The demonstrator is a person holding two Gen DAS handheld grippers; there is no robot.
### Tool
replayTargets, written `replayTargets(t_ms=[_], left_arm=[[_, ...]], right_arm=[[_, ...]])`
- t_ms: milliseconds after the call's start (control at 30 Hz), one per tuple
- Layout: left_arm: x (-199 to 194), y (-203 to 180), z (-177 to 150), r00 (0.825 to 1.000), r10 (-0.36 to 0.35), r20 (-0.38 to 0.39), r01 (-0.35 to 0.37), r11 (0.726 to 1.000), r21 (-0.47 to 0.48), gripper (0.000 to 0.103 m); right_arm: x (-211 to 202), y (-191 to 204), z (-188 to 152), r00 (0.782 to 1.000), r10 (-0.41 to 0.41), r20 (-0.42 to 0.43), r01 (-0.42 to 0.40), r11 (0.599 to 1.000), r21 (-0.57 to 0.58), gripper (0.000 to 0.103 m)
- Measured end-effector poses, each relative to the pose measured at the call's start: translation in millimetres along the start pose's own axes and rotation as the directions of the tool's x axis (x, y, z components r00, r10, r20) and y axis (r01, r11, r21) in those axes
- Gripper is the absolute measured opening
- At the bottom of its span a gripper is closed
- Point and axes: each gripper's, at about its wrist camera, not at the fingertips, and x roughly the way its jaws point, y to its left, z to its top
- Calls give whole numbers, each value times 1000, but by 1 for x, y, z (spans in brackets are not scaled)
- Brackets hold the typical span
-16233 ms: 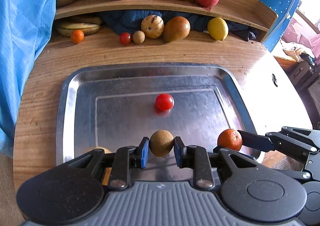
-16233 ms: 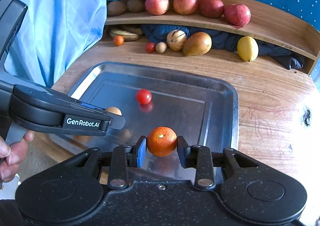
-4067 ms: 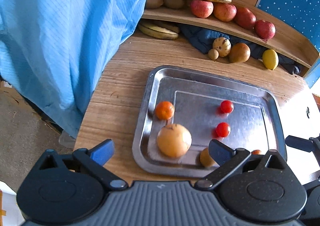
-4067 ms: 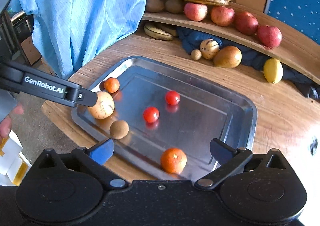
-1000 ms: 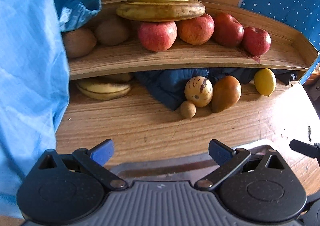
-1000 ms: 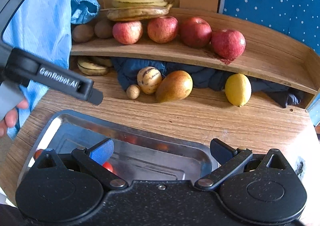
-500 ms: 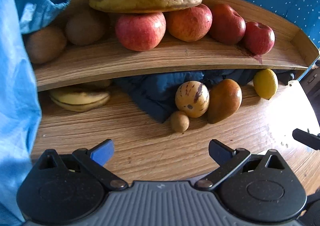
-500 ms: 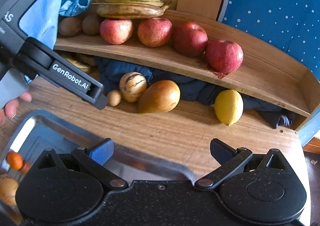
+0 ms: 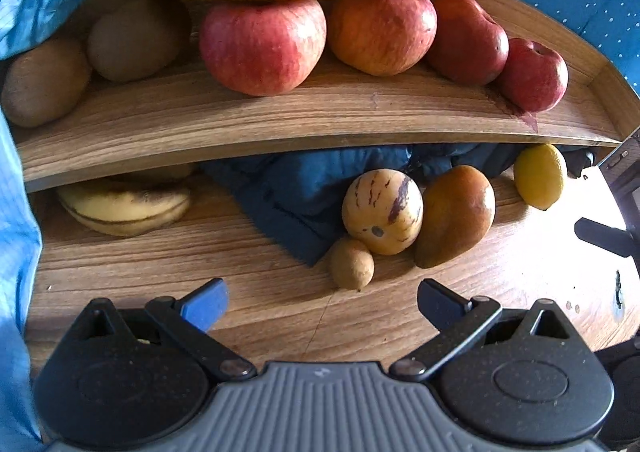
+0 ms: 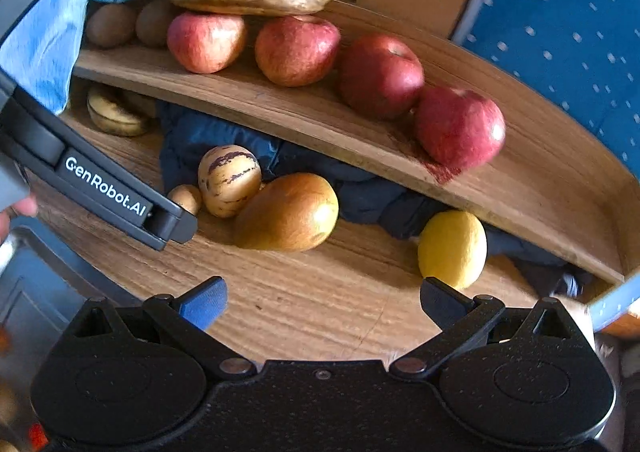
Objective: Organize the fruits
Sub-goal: 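Grasp the small brown kiwi with the left tool while the right grasps the yellow pear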
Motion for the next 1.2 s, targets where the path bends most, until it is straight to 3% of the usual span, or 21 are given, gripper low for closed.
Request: replayTargets(t_ms=[533, 933, 1200], left_arm=[[3, 9, 6, 1000, -17, 19, 16, 999, 35, 101], [9, 8, 8, 998, -59, 15, 58, 998, 20, 79], [8, 12, 9, 997, -79, 8, 79, 997, 16, 59]], right_arm=[[26, 17, 12, 999, -6, 34, 13, 974, -224, 102], [37, 8, 15, 997, 58, 43, -47, 973, -224, 97], [47, 1, 25, 996, 81, 41, -71, 977, -202, 94]])
